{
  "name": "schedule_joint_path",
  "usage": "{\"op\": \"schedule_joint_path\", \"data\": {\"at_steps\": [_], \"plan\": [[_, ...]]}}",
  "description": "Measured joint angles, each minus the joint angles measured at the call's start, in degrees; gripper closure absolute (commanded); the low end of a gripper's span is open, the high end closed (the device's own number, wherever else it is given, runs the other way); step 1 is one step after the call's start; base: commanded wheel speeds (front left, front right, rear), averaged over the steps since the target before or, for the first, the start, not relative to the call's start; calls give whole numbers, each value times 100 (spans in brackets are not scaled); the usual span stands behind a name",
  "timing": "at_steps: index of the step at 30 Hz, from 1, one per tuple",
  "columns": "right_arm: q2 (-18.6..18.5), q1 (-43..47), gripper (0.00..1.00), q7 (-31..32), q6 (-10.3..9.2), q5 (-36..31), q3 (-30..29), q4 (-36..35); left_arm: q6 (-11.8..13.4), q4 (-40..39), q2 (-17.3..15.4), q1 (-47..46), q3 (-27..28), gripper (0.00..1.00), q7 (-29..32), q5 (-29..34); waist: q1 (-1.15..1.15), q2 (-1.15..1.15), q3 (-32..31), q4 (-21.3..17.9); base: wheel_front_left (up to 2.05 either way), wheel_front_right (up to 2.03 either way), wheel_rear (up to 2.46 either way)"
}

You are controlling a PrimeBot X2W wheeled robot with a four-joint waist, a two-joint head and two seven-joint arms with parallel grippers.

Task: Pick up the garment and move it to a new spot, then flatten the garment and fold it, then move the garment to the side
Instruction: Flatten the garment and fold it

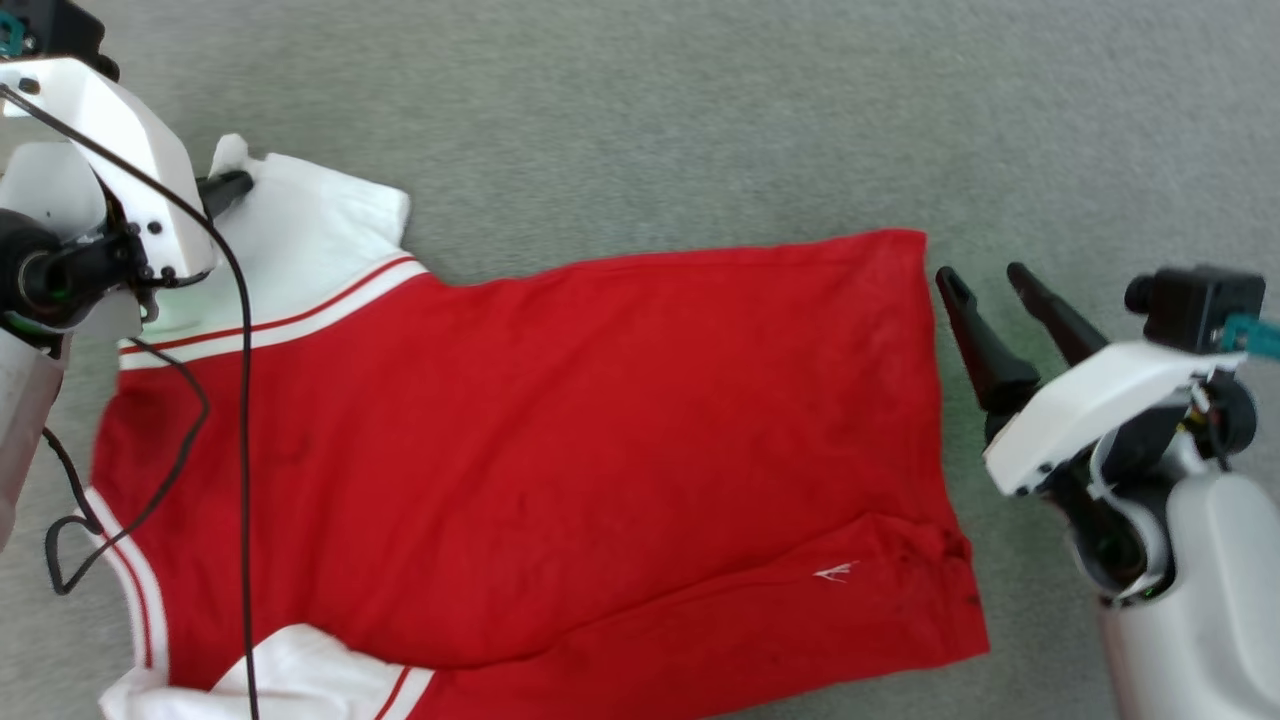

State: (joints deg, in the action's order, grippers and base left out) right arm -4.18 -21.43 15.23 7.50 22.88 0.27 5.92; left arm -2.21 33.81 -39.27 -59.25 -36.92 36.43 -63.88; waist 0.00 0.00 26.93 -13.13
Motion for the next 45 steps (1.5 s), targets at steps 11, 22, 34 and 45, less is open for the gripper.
{"op": "schedule_joint_path", "data": {"at_steps": [11,22,34,45], "plan": [[-879,-1127,0,2030,0,67,535,987,-169,-293,142,-156,-101,100,-315,199,0,0,-249,705,0,0,0],[-1128,-1580,100,3445,-1,341,671,1658,-283,-488,181,1,-115,100,-637,176,0,0,-211,1104,0,0,0],[-1006,-982,100,2488,1,26,76,832,-104,-779,200,829,60,100,-1603,164,0,0,-927,1288,0,0,0],[-722,638,100,2232,1,15,-364,-209,608,-2070,-220,2577,137,100,-2152,46,-1,0,-1685,1582,0,0,0]]}}
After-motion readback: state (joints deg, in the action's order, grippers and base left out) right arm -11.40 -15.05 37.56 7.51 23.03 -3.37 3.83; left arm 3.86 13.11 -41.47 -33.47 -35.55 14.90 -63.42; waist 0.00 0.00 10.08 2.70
